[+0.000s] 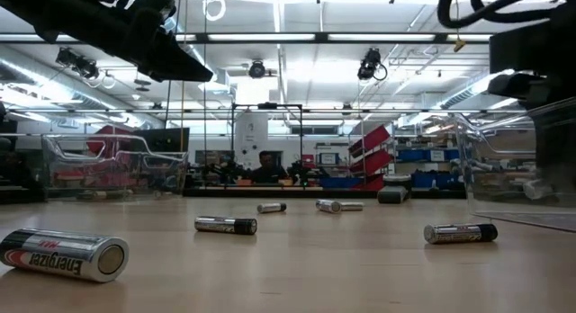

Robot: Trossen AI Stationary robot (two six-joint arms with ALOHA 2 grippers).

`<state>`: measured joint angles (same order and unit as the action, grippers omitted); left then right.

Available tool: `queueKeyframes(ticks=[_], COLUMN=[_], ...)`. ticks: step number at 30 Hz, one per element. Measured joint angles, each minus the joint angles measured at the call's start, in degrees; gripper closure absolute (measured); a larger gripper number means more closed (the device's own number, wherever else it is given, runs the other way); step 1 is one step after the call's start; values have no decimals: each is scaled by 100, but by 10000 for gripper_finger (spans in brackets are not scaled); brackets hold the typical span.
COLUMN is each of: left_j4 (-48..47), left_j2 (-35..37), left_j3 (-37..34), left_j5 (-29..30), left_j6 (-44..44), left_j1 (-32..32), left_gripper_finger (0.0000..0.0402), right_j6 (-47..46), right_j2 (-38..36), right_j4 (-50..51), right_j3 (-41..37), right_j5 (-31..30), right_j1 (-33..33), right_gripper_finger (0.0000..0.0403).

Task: Sort batteries
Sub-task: Put the silver battery into the bottom transparent bin

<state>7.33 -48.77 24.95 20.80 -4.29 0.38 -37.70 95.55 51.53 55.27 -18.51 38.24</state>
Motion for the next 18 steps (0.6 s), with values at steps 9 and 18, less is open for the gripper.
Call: queueKeyframes(ticks=[9,18], left_j4=[-17,-144], left_j2=[0,-96], left_j3=[0,0], left_j5=[0,-276], left_j6=[0,104], left_j1=[0,-9], left_gripper_finger=[291,291], right_j6=[-412,-329], right_j2=[-68,-445], right_j4=[-10,527], right_j3=[0,279], right_j5=[-172,-183], right_j1=[0,-13], right_gripper_finger=[316,318])
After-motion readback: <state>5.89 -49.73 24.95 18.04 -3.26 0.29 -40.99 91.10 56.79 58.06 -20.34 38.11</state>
